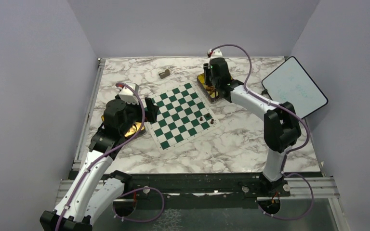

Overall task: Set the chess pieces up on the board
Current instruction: Pick up the chess piece from the storage box.

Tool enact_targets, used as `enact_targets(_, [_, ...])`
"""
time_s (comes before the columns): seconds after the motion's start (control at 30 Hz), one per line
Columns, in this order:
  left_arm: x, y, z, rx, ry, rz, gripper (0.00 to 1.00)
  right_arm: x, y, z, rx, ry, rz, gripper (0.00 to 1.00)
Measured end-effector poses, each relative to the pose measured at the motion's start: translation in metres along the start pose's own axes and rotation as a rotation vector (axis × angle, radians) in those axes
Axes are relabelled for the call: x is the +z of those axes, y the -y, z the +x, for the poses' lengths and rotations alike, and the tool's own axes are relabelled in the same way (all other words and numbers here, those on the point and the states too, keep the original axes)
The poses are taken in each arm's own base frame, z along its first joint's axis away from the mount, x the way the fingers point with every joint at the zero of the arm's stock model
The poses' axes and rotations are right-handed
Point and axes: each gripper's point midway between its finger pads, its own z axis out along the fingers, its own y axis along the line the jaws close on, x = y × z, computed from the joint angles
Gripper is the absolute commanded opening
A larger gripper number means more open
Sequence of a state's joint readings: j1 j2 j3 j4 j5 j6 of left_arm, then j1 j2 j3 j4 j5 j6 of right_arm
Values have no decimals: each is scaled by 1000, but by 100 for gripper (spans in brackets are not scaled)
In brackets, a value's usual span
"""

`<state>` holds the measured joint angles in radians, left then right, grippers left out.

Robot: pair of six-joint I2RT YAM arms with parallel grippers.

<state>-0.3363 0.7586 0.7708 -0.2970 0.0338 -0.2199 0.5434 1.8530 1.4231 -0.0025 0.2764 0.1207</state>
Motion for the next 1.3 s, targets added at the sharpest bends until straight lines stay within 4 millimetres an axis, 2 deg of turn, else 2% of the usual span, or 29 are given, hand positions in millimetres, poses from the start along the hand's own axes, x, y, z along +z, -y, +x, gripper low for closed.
enact_targets(0.1, [0,0,0,0,1,0,99,18,23,1,0,-11,44,33])
enact_targets(0.2, [0,0,0,0,0,0,99,32,41,12,5,-40,67,33])
enact_targets(0.33, [0,0,0,0,0,0,99,53,53,25,20,-79,62,32])
enact_targets(0.47, [0,0,0,0,0,0,99,72,54,36,15,-101,65,26])
enact_targets(0.73, [0,2,1,2,-2,5,99,98,52,46,-20,-113,63,27])
enact_targets(1.1, [0,2,1,2,-2,6,99,121,62,39,-29,-90,70,28])
enact_targets(1.3, [0,2,1,2,-1,6,99,130,61,48,-32,-106,62,27])
